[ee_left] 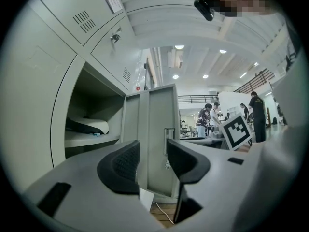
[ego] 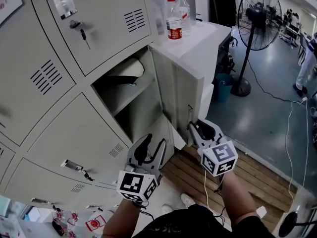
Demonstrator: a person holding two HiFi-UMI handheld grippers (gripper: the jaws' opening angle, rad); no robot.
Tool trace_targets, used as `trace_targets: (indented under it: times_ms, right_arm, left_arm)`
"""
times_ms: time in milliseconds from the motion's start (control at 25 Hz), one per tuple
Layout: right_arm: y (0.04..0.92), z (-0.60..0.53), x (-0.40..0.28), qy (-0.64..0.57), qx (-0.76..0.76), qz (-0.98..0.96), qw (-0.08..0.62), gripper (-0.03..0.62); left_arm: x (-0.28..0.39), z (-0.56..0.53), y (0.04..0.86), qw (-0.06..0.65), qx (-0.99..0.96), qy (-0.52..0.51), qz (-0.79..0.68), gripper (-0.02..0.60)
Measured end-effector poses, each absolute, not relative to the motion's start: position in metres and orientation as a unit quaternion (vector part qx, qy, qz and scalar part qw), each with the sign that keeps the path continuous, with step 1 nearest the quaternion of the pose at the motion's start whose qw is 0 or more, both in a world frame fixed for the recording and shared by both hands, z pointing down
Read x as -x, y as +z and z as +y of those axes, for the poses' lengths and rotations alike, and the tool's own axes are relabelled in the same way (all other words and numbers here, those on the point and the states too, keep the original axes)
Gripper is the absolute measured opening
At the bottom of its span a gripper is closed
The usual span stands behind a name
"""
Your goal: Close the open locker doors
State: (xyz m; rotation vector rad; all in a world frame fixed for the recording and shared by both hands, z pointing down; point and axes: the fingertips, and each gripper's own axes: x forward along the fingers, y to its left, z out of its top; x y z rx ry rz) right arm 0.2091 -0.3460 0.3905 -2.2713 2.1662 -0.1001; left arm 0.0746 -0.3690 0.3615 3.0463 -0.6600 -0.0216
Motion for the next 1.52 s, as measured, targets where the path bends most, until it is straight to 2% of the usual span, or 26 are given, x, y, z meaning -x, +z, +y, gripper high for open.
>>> trace_targets:
  times_ms: [880, 1520]
  right_arm:
    - [0.389, -0.374, -0.123, -0.02, 0.649, 0.76, 0.005, 0.118]
    - [0.387, -0.422, -0.063, -0.034, 0.585, 0.81, 0.011, 0.124]
  left_arm:
    - [-0.027, -0.387, 0.359, 0.016, -0.966, -0.016, -0.259, 0.178]
    - [0.041, -0.402, 0.355, 0.009, -0.939, -0.016, -0.344, 0.176]
